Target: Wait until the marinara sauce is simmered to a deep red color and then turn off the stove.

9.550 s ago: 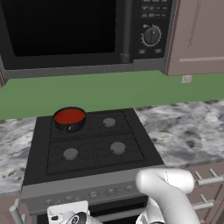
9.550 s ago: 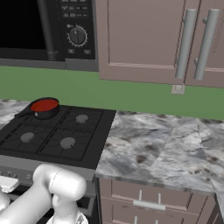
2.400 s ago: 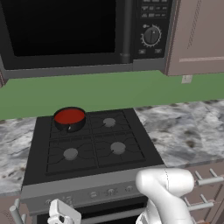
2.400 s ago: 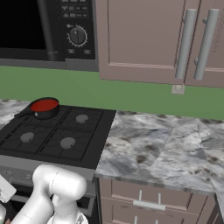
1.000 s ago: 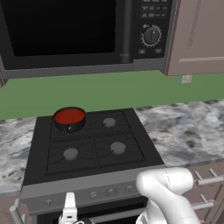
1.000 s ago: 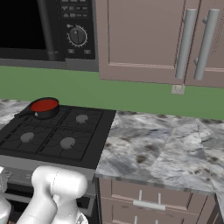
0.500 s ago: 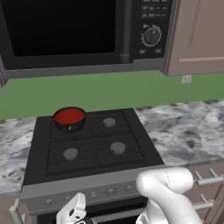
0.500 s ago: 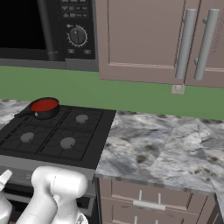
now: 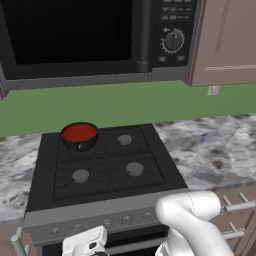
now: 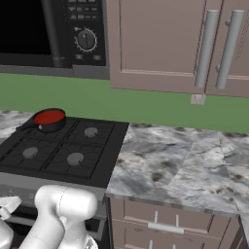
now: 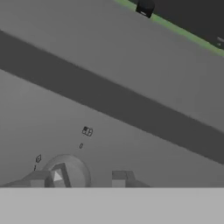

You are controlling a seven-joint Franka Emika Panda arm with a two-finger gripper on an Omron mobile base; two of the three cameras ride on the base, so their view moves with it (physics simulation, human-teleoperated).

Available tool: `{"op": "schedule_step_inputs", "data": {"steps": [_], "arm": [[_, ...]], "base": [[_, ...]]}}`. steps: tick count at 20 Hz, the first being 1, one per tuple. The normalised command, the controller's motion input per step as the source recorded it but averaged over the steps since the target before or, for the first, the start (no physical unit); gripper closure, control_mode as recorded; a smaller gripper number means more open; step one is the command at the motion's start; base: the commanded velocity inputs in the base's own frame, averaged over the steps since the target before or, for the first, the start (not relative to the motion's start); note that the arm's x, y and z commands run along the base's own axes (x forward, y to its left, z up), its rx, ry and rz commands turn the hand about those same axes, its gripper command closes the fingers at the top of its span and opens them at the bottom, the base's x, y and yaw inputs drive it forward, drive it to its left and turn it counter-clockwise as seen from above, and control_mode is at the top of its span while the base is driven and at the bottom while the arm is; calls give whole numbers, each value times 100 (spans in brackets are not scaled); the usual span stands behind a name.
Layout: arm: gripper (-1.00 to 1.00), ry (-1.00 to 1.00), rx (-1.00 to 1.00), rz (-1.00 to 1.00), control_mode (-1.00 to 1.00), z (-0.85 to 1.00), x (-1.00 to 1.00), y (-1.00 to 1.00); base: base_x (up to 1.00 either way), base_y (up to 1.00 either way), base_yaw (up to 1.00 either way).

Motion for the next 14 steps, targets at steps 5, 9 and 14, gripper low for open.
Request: {"op": "schedule_step_inputs", "data": {"steps": [5,9,14], "arm": [[100,-1,45,-12,-100,0,0,-32],[100,0,44,-14,-100,0,0,-19],[100,0,41,-12,-100,6,0,-20]], "base": [[0,0,0],[0,0,0],[0,0,0]]}}
